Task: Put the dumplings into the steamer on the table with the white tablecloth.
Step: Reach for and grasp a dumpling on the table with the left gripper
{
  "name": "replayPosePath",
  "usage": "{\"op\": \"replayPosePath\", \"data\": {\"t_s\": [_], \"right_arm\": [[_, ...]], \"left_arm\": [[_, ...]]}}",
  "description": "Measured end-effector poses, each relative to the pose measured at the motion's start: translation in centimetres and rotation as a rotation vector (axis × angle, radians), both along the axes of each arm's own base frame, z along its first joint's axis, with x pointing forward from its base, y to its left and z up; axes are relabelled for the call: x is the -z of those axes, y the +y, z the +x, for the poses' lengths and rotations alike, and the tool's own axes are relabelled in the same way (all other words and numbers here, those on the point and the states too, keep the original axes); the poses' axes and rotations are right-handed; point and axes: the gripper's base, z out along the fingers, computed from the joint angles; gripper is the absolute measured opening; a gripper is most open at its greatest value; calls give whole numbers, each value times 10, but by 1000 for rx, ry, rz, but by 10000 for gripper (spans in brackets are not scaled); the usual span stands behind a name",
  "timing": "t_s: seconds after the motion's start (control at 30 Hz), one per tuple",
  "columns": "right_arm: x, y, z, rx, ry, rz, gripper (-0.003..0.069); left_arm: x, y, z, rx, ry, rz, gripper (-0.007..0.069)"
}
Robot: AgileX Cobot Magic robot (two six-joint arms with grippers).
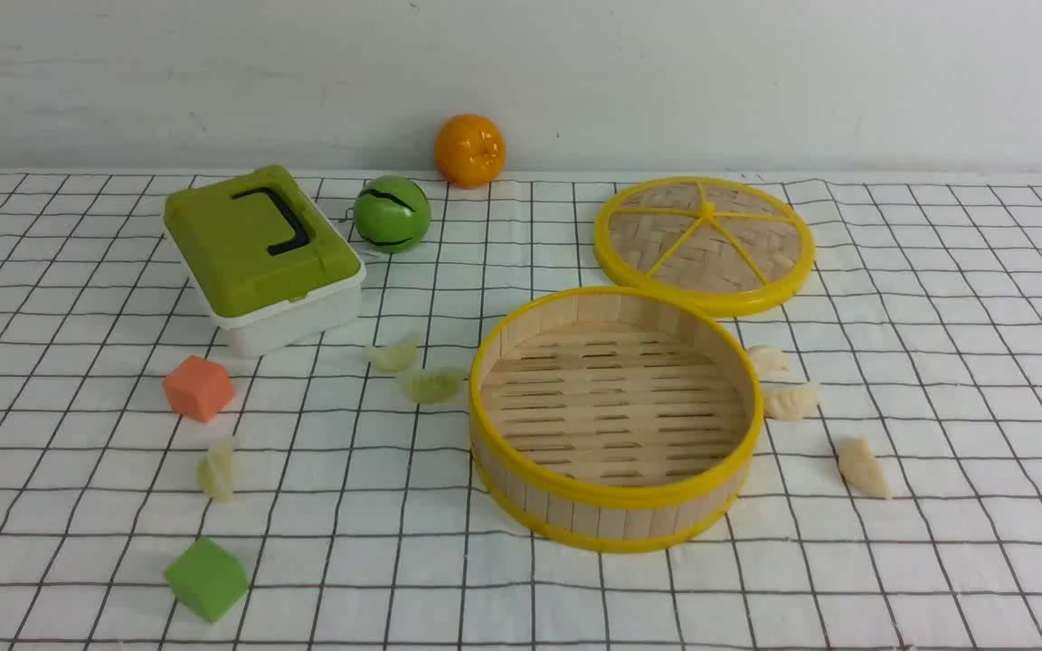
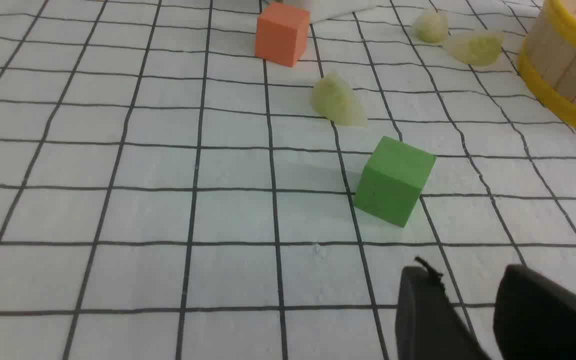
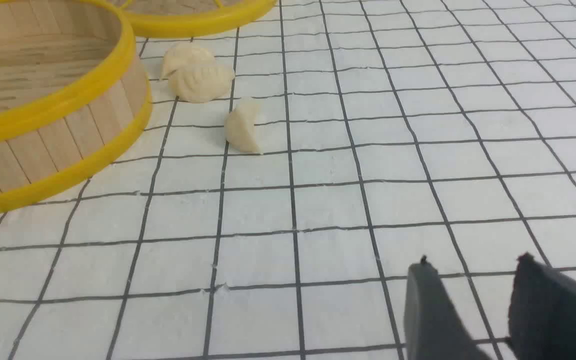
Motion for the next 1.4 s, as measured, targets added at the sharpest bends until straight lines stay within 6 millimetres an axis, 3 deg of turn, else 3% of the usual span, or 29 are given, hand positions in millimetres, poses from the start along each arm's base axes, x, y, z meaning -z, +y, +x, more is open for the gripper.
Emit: {"op": "replayPosePath", "data": {"t_s": [1.4], "right_arm": [[-1,0,0,0,-9,-3,240]], "left_arm": [[-4,0,1,-6,-46,-4,237]]}}
